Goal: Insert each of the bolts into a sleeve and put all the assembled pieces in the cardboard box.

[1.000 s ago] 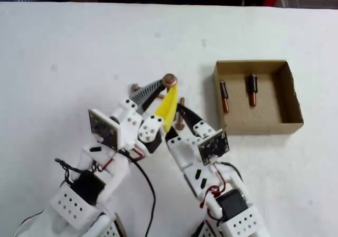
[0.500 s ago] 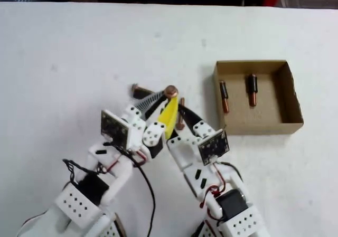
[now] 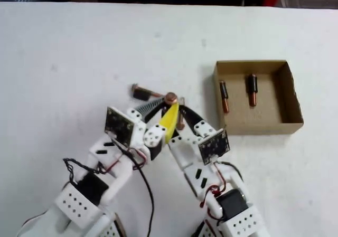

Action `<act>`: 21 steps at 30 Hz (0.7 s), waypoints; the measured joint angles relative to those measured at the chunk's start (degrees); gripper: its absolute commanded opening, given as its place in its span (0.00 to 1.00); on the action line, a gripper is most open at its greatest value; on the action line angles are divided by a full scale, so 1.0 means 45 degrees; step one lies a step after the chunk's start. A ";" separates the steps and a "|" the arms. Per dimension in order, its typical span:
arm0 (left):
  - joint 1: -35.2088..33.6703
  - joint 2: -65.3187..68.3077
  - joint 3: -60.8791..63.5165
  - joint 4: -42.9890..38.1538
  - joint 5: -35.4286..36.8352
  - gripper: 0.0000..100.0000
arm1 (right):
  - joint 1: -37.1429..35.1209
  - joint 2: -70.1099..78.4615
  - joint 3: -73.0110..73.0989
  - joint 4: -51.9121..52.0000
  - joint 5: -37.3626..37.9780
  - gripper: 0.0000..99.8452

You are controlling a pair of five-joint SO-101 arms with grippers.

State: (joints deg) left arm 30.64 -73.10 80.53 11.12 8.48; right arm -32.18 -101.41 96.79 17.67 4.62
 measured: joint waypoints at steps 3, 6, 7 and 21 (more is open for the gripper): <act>-0.0098 0.0000 0.0000 0.0059 0.0020 0.22 | 0.0000 0.0020 0.0000 0.0020 0.0000 0.02; -0.0137 0.0000 0.0000 0.0059 0.0020 0.22 | 0.0000 0.0020 0.0000 0.0020 0.0000 0.02; -0.0137 0.0000 0.0000 0.0059 0.0020 0.22 | 0.0000 0.0020 0.0000 0.0020 0.0000 0.02; -0.1231 -0.0020 -0.0020 0.0059 -0.1153 0.22 | 0.0020 0.0020 0.0000 0.0020 0.0000 0.02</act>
State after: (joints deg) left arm 25.10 -73.19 80.44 11.38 3.30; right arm -32.09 -101.32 96.79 17.76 4.62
